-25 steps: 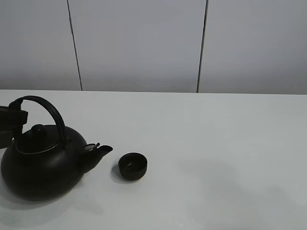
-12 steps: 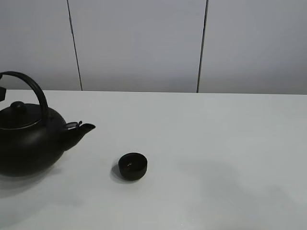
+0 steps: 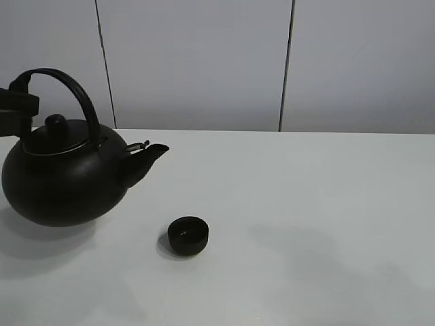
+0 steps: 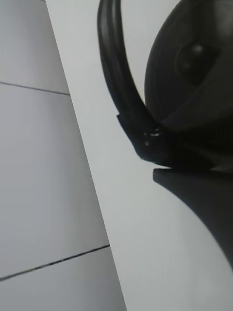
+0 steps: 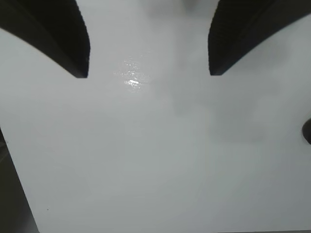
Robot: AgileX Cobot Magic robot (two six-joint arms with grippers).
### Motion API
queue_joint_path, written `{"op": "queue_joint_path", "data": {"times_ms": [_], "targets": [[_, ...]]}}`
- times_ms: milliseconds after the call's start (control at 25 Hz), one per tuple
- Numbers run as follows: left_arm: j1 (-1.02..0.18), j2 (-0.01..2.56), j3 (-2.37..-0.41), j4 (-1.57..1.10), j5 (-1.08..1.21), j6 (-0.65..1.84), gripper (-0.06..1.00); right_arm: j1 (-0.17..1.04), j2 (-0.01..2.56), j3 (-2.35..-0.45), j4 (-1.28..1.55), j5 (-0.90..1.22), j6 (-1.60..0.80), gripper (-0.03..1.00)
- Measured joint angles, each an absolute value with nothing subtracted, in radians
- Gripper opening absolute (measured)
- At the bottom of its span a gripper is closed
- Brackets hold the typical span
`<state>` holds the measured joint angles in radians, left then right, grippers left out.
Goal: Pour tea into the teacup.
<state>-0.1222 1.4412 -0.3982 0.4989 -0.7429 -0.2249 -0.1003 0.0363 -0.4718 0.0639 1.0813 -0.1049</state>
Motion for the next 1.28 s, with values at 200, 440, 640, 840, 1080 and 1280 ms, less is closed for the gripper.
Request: {"op": "queue_joint_path", "data": {"times_ms": [200,440,640,840,1080,1280], "targets": [[-0.162,1.441,-0.398,0.501,-0.718,-0.225,0.13,-0.1,0.036,-0.472,0.064,1.081,-0.105,0.47],[-0.196,1.441,-0.398,0.464,-0.687,-0.213,0.13,-0.1,0.036,-0.472,0.064,1.081,-0.105,0.47],[-0.204,1.441,-0.398,0.458,-0.687,-0.203,0.13,-0.1,0.036,-0.472,0.064,1.082,-0.105,0.47],[-0.211,1.441,-0.413,0.453,-0.646,-0.2,0.13,-0.1,0.036,-0.472,0.064,1.082,-0.105,0.47],[-0.227,1.441,-0.422,0.42,-0.626,-0.18,0.13,-0.1,0.036,-0.472,0.064,1.082,-0.105,0.47],[-0.238,1.441,-0.422,0.366,-0.596,-0.173,0.13,-0.1,0.036,-0.472,0.064,1.082,-0.105,0.47]]}}
